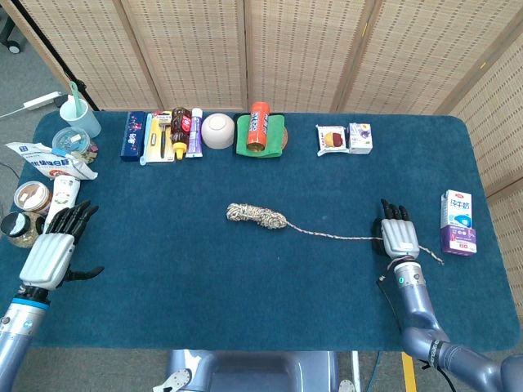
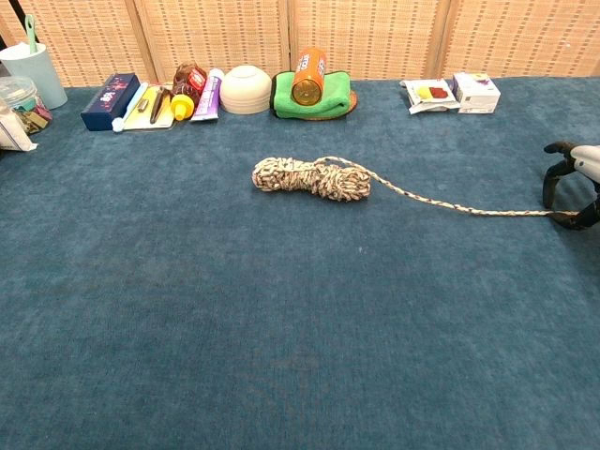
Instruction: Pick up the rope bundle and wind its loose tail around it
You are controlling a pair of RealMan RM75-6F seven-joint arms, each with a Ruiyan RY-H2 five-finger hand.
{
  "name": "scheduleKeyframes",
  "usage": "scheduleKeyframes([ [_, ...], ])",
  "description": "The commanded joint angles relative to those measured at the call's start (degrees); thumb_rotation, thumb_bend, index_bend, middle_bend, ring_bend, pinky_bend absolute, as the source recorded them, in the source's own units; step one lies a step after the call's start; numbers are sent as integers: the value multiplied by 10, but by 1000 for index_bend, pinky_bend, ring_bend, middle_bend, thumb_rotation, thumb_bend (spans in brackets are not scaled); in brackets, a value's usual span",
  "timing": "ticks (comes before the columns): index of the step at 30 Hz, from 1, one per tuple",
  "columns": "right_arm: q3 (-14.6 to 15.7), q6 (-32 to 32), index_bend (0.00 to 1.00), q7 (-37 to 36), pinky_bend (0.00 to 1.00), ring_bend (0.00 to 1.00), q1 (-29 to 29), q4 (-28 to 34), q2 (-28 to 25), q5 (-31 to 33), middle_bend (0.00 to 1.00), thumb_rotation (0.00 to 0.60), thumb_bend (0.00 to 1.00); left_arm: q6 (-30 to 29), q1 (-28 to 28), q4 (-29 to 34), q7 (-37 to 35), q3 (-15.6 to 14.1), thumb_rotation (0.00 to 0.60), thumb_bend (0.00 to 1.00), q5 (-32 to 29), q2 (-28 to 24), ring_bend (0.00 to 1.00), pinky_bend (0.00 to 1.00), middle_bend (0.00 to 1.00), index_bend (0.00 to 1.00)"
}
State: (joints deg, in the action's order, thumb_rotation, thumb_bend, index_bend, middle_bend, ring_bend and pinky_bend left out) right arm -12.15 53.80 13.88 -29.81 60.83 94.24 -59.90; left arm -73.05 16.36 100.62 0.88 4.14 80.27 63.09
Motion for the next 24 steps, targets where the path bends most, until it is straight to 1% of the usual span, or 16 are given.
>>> scheduleKeyframes([
  [1,0,4,471,3,0,0,1,2,-1,0,0,600,440,0,0,0,0,0,600,52,0,0,0,0,0,0],
  [15,7,3,499,7,0,0,5,11,-3,-1,0,600,440,-2,-1,2,0,-2,600,52,4,0,0,0,0,0],
  [24,7,4,519,2,0,0,4,-4,6,-4,0,600,442,-1,-2,4,-2,-2,600,52,4,-2,0,0,0,0],
])
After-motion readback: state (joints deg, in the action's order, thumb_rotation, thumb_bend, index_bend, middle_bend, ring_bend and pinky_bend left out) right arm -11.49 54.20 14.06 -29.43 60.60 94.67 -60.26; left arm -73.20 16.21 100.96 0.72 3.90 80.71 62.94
